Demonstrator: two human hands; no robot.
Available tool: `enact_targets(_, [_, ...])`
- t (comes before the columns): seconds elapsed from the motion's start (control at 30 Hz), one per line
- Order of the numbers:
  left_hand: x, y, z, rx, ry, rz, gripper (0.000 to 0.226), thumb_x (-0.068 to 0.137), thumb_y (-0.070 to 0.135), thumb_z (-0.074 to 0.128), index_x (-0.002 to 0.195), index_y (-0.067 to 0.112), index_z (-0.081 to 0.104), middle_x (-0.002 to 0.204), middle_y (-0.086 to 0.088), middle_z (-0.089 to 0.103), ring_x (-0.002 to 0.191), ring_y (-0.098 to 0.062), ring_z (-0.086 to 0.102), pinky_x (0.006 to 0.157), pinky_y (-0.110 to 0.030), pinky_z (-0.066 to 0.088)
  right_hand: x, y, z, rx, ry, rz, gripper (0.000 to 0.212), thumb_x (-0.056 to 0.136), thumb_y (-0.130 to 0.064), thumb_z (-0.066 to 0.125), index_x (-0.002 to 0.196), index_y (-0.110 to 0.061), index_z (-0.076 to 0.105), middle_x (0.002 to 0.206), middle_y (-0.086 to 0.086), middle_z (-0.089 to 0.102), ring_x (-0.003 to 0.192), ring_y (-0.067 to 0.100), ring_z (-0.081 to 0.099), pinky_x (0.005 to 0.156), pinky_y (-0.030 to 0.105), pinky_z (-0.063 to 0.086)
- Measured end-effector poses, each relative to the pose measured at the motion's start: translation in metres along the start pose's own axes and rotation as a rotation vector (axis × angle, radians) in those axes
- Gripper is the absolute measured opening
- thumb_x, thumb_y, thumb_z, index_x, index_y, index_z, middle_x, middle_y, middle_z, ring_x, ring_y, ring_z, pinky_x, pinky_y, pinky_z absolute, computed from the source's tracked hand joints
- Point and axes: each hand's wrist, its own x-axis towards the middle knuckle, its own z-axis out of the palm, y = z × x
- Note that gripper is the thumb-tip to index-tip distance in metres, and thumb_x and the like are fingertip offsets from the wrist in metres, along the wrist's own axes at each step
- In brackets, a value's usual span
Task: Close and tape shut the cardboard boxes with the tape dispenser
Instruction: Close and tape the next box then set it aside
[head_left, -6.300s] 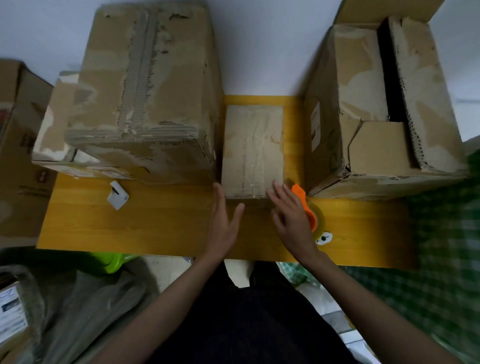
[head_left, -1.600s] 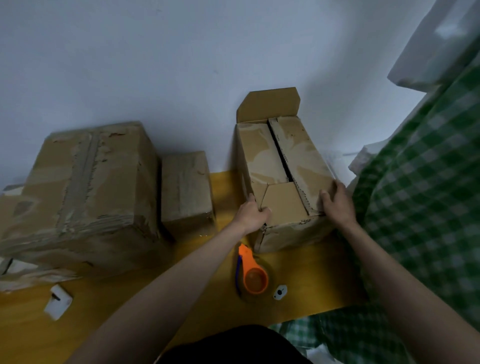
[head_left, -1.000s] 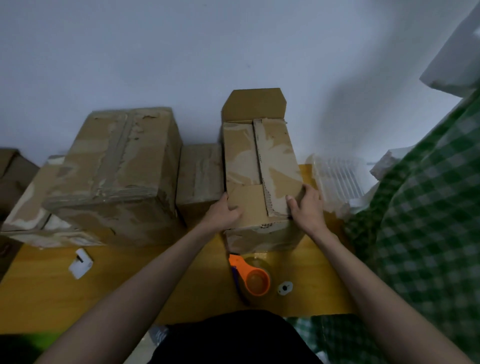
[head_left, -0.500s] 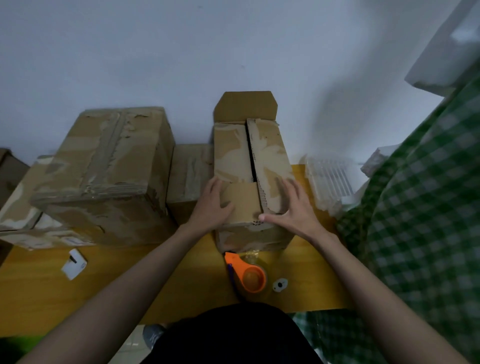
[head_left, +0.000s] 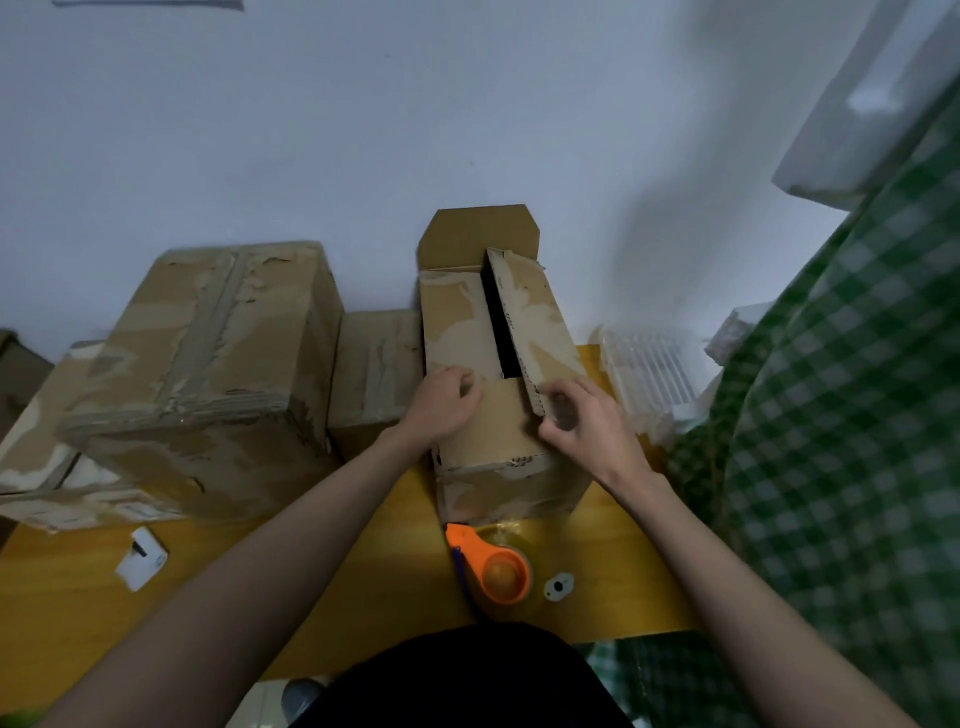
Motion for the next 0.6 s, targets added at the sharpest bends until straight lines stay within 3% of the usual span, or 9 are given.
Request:
enact_targets(0.07, [0.007, 0.001, -0.003, -0.050, 0.016, 0.020, 0.027, 0.106, 0.026, 0.046, 0.112, 0.011, 0.068, 0.104, -0.004, 0.061, 0.099, -0.018, 0.057, 0.085, -0.030, 0.042, -0.001, -0.002, -0.006, 0.004, 0.051, -0.017, 0.046, 0.085, -0.037, 0.057, 0.130, -0.030, 0.052, 0.120, -0.006, 0.057, 0.102, 0.013, 0.059, 0.083, 0.041, 0.060])
enact_targets(0.13, [0.013, 0.000, -0.008, -0.085, 0.040, 0.038, 0.034, 0.105, 0.024, 0.047, 0.074, 0.015, 0.058, 0.070, 0.000, 0.051, 0.064, -0.015, 0.048, 0.063, -0.030, 0.037, -0.001, -0.003, -0.012, -0.061, 0.127, -0.057, 0.042, 0.089, -0.030, 0.055, 0.131, -0.031, 0.050, 0.113, -0.003, 0.056, 0.095, 0.014, 0.058, 0.074, 0.040, 0.060])
enact_targets(0.17, [0.015, -0.002, -0.010, -0.103, 0.046, 0.031, 0.038, 0.104, 0.024, 0.048, 0.069, 0.014, 0.057, 0.063, 0.002, 0.049, 0.057, -0.014, 0.044, 0.058, -0.030, 0.035, 0.000, -0.003, -0.016, -0.104, 0.163, -0.093, 0.038, 0.092, -0.026, 0.055, 0.129, -0.030, 0.053, 0.109, -0.002, 0.054, 0.092, 0.015, 0.055, 0.069, 0.036, 0.059])
enact_targets(0.27, [0.018, 0.001, -0.018, -0.179, 0.058, -0.014, 0.036, 0.105, 0.025, 0.048, 0.086, 0.010, 0.076, 0.076, 0.013, 0.064, 0.069, -0.006, 0.057, 0.063, -0.023, 0.043, 0.002, -0.003, -0.028, -0.152, 0.257, -0.161, 0.028, 0.092, -0.009, 0.060, 0.113, -0.022, 0.071, 0.101, 0.003, 0.048, 0.088, 0.015, 0.047, 0.066, 0.020, 0.045])
enact_targets(0.33, [0.017, 0.011, -0.024, -0.241, 0.100, -0.028, 0.038, 0.105, 0.028, 0.049, 0.085, 0.012, 0.077, 0.079, 0.015, 0.067, 0.078, -0.004, 0.061, 0.070, -0.021, 0.046, 0.004, -0.003, -0.037, -0.109, 0.289, -0.051, 0.023, 0.094, -0.008, 0.061, 0.109, -0.019, 0.075, 0.102, 0.005, 0.047, 0.091, 0.015, 0.047, 0.073, 0.025, 0.046])
enact_targets(0.4, [0.015, 0.023, -0.032, -0.284, 0.081, -0.039, 0.041, 0.104, 0.032, 0.051, 0.075, 0.015, 0.074, 0.072, 0.008, 0.067, 0.073, -0.009, 0.063, 0.068, -0.023, 0.050, 0.009, -0.002, -0.045, -0.068, 0.296, 0.104, 0.026, 0.099, -0.016, 0.053, 0.118, -0.017, 0.072, 0.105, 0.003, 0.046, 0.094, 0.013, 0.046, 0.081, 0.031, 0.049])
enact_targets(0.5, [0.010, 0.043, -0.040, -0.169, -0.257, 0.023, 0.033, 0.099, 0.037, 0.061, 0.077, 0.014, 0.071, 0.073, 0.003, 0.067, 0.069, -0.008, 0.062, 0.065, -0.021, 0.051, 0.017, 0.002, -0.059, -0.022, 0.281, 0.305, 0.037, 0.103, -0.032, 0.047, 0.131, -0.014, 0.063, 0.120, 0.005, 0.048, 0.102, 0.016, 0.052, 0.087, 0.029, 0.046])
enact_targets(0.57, [0.010, 0.051, -0.036, 0.001, -0.484, 0.131, 0.029, 0.092, 0.041, 0.069, 0.097, 0.013, 0.073, 0.095, 0.002, 0.069, 0.085, -0.008, 0.063, 0.082, -0.026, 0.054, 0.022, 0.003, -0.065, -0.006, 0.234, 0.408, 0.049, 0.101, -0.046, 0.049, 0.135, -0.013, 0.059, 0.133, 0.009, 0.047, 0.112, 0.023, 0.056, 0.091, 0.034, 0.047])
enact_targets(0.6, [0.012, 0.053, -0.030, 0.093, -0.543, 0.179, 0.040, 0.088, 0.044, 0.074, 0.115, 0.015, 0.069, 0.115, 0.001, 0.065, 0.102, -0.011, 0.062, 0.094, -0.030, 0.052, 0.023, 0.001, -0.066, -0.042, 0.182, 0.438, 0.058, 0.097, -0.054, 0.052, 0.139, -0.013, 0.055, 0.139, 0.010, 0.045, 0.118, 0.026, 0.055, 0.094, 0.038, 0.049])
